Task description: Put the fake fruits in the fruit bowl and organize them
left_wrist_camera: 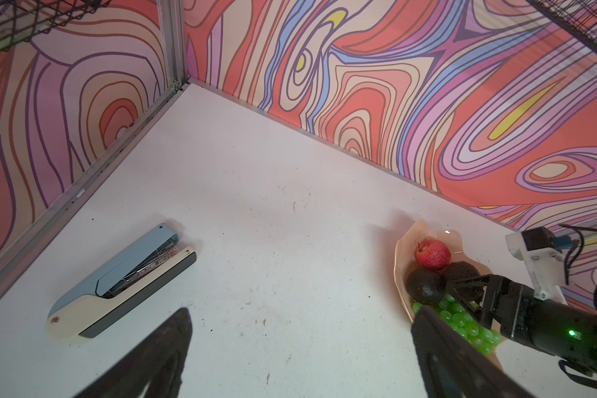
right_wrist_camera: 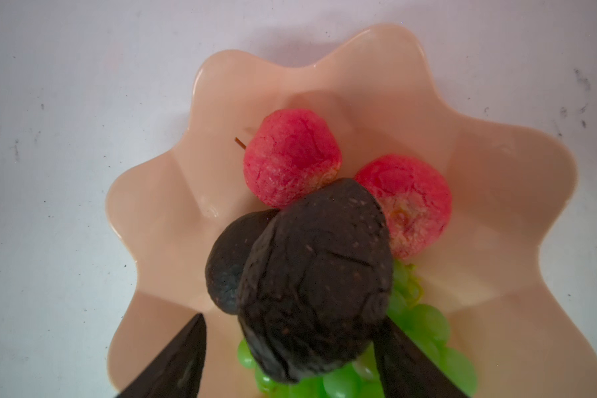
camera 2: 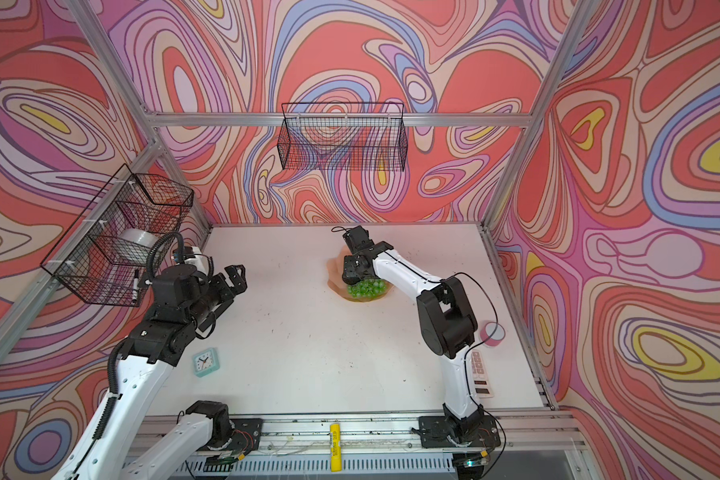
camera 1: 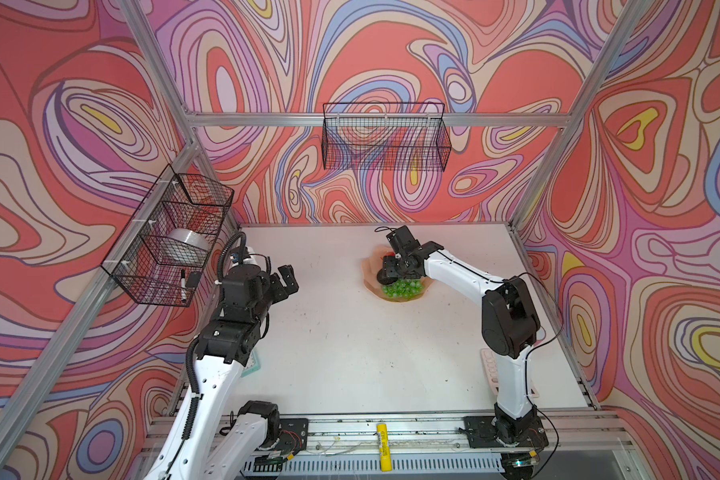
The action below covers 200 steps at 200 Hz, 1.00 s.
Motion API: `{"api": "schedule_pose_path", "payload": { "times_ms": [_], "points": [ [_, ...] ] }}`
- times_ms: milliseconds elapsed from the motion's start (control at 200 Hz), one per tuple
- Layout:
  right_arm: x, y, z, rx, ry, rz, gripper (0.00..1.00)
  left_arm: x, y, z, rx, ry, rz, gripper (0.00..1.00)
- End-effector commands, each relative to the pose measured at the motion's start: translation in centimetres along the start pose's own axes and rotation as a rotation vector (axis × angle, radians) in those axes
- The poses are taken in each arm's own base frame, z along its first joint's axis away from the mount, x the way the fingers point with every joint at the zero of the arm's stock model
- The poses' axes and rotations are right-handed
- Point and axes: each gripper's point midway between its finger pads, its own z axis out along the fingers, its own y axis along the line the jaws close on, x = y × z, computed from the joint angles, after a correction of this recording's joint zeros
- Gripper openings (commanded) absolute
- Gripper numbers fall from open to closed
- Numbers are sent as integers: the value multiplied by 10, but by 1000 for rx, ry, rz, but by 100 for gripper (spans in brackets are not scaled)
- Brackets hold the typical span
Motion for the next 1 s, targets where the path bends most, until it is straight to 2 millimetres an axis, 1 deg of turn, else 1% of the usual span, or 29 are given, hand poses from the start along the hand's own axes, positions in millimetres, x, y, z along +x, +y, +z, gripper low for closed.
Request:
{"api": "schedule_pose_path", "payload": {
  "times_ms": [0,40,50,120,135,145,160,195,275,325,356,366,396,411,421,486,536,566,586,591,606,711,766,841,876,941,997],
  "points": [
    [-27,5,-47,-35,-108,-17,88,-11,0,0,2,-56,12,100],
    [-34,6,-61,-51,-148,-27,97,-15,0,0,3,-82,20,100],
    [-36,6,-66,-56,-160,-27,98,-16,1,1,1,-90,23,100],
    [-51,4,-96,-84,-251,-47,98,-21,1,3,5,-143,63,100],
    [-53,2,-98,-88,-260,-51,98,-21,1,3,4,-150,77,100],
    [-56,2,-108,-100,-282,-50,98,-20,2,4,5,-153,87,100],
    [-60,0,-116,-106,-302,-54,98,-23,0,4,14,-173,97,100],
    [-64,-8,-126,-108,-335,-57,98,-23,0,5,19,-193,118,100],
    [-69,-37,-141,-102,-406,-50,98,-16,14,12,-28,-240,121,100],
    [-72,-63,-147,-81,-452,-18,98,-10,21,17,-40,-283,151,100],
    [-71,-77,-152,-78,-490,-5,98,-4,26,20,-52,-303,169,100],
    [-69,-82,-150,-73,-497,-1,98,-2,28,22,-59,-307,176,100],
    [-67,-96,-154,-74,-535,13,98,1,29,25,-57,-327,194,100],
    [-65,-99,-155,-78,-546,16,98,3,28,26,-55,-326,207,100],
    [-62,-106,-154,-81,-554,22,98,4,28,27,-56,-325,214,100],
    [-57,-128,-154,-79,-607,28,98,12,31,38,-127,-306,257,100],
    [-49,-148,-147,-36,-622,34,98,22,25,49,-139,-286,340,100],
    [-46,-156,-144,-13,-627,34,98,30,22,55,-146,-277,381,100],
    [-44,-162,-141,6,-631,34,98,30,21,57,-160,-285,393,100],
    [-43,-164,-140,11,-631,33,98,37,25,60,-166,-273,401,100],
    [-41,-169,-137,28,-636,28,98,44,30,63,-185,-271,407,100],
    [-31,-195,-125,123,-652,53,98,65,46,71,-209,-320,385,100],
    [-27,-202,-120,151,-668,46,98,75,53,75,-226,-308,412,100],
    [-19,-214,-109,193,-671,38,98,84,61,83,-258,-294,440,100],
    [-13,-222,-102,216,-668,44,98,90,63,87,-264,-293,447,100],
    [-4,-237,-91,244,-668,58,98,101,76,97,-288,-289,449,100],
    [1,-241,-88,238,-695,35,98,96,79,97,-293,-346,439,100]
  ]
}}
